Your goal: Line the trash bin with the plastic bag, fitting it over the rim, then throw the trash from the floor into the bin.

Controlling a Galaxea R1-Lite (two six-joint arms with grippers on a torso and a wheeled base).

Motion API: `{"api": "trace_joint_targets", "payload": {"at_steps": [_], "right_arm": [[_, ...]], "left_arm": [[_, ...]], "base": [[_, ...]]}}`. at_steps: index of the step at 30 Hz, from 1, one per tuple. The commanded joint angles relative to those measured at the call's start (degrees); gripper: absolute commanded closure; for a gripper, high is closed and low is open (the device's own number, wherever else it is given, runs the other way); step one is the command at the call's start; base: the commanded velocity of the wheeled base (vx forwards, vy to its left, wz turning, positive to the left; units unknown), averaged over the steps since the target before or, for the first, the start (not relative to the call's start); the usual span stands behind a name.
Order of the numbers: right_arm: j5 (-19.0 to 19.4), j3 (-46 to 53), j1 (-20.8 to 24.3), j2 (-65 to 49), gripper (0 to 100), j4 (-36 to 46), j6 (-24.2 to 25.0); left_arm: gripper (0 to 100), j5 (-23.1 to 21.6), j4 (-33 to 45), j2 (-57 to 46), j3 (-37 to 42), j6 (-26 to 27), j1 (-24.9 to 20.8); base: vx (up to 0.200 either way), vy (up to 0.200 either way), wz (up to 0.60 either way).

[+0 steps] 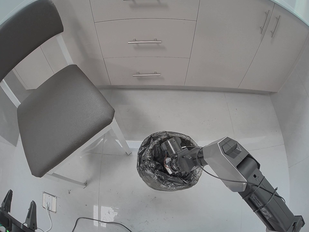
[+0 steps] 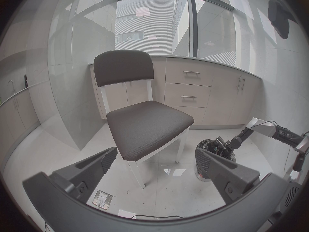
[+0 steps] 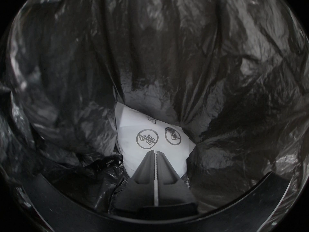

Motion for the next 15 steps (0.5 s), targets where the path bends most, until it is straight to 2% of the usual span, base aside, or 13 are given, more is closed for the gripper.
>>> {"api": "trace_joint_targets", "payload": {"at_steps": [1, 7, 12, 15], "right_arm": [[-0.17, 0.01, 0.45, -2.58, 100, 0.41, 0.06], [-1.04, 0.01, 1.33, -8.56, 100, 5.77, 0.14], [-1.31, 0.01, 1.59, -16.11, 100, 18.87, 0.41], [-1.31, 0.01, 1.33, -19.98, 100, 23.18, 0.50]], "left_arm": [[0, 0.02, -0.02, -0.93, 1.04, -0.01, 0.00], [0, 0.02, -0.02, -0.93, 1.04, -0.01, 0.00], [0, 0.02, -0.02, -0.93, 1.04, -0.01, 0.00], [0, 0.02, -0.02, -0.93, 1.04, -0.01, 0.00]], "base": [[0.000, 0.000, 0.00], [0.000, 0.000, 0.00], [0.000, 0.000, 0.00], [0.000, 0.000, 0.00]]}}
